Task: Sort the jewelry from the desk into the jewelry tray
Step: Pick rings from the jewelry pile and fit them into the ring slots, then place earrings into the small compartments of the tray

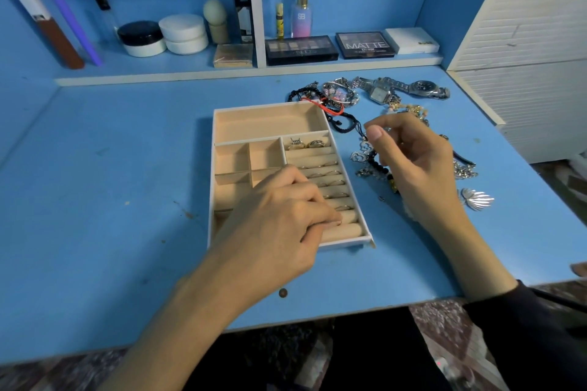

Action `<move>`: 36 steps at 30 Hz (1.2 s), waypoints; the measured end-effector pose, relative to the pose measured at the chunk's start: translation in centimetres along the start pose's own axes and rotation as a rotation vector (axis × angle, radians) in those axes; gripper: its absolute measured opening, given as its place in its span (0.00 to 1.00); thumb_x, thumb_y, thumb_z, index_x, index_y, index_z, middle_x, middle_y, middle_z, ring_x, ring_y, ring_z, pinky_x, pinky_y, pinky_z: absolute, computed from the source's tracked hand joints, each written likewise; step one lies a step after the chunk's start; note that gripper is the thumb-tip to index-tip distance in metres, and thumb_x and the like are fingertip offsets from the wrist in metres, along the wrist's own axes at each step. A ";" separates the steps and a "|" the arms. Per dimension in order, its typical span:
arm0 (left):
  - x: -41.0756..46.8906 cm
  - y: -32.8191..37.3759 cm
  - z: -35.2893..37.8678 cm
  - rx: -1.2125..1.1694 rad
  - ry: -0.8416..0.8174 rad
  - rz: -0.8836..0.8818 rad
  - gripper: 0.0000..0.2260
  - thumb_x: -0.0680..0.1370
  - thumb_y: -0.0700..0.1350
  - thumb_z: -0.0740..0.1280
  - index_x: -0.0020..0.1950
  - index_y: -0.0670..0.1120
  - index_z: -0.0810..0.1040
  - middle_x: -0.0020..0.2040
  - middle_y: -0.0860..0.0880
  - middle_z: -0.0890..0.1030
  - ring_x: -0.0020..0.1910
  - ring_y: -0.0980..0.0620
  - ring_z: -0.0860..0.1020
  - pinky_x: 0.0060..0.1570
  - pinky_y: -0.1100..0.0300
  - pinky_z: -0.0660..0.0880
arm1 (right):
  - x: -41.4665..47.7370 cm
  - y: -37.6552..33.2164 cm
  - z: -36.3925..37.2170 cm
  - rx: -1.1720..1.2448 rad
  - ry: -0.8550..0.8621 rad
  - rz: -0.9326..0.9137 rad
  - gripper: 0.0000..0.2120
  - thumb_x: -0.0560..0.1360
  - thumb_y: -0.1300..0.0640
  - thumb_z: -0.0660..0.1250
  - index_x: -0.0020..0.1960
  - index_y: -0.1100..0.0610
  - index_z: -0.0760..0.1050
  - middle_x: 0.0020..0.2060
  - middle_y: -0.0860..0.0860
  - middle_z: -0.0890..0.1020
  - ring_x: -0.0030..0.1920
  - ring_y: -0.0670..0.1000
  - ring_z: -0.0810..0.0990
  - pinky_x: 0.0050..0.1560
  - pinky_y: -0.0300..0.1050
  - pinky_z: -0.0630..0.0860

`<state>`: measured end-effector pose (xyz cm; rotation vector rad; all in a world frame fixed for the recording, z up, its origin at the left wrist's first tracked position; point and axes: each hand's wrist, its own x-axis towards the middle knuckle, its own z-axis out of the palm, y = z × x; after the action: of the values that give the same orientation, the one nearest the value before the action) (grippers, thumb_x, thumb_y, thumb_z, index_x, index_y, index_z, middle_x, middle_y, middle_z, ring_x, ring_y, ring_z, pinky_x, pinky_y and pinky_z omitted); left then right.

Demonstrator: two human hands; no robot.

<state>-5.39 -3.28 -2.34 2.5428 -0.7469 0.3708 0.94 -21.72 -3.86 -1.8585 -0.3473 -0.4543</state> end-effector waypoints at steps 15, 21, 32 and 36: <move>-0.2 -0.1 -0.3 0.026 -0.058 -0.025 0.16 0.71 0.44 0.57 0.43 0.53 0.84 0.39 0.59 0.78 0.45 0.60 0.68 0.40 0.75 0.61 | 0.0 0.0 -0.2 -0.027 -0.034 -0.004 0.04 0.77 0.53 0.65 0.45 0.52 0.77 0.30 0.61 0.71 0.31 0.58 0.68 0.32 0.49 0.65; 1.8 0.4 0.5 -0.109 0.030 -0.073 0.12 0.70 0.41 0.61 0.43 0.54 0.82 0.38 0.59 0.77 0.44 0.60 0.69 0.42 0.71 0.67 | 0.8 -0.4 -2.6 -0.149 -0.134 0.064 0.02 0.75 0.57 0.67 0.45 0.55 0.79 0.33 0.57 0.77 0.32 0.49 0.72 0.34 0.41 0.68; 8.1 4.7 4.6 -0.214 -0.169 -0.015 0.08 0.77 0.47 0.64 0.54 0.55 0.79 0.48 0.57 0.78 0.50 0.56 0.68 0.50 0.62 0.67 | 1.8 0.2 -13.2 -0.596 -0.507 0.258 0.07 0.72 0.61 0.68 0.44 0.49 0.80 0.33 0.45 0.79 0.34 0.40 0.74 0.35 0.29 0.67; 9.4 5.6 5.8 -0.213 -0.198 -0.016 0.08 0.76 0.48 0.64 0.55 0.55 0.78 0.48 0.57 0.76 0.50 0.58 0.66 0.52 0.61 0.66 | 0.9 0.3 -14.2 -0.597 -0.611 0.306 0.06 0.70 0.56 0.71 0.45 0.47 0.80 0.35 0.45 0.81 0.35 0.40 0.76 0.35 0.30 0.68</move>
<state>-0.17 -14.45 -1.80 2.4036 -0.7915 0.0307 -0.10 -35.29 0.42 -2.5714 -0.3421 0.2709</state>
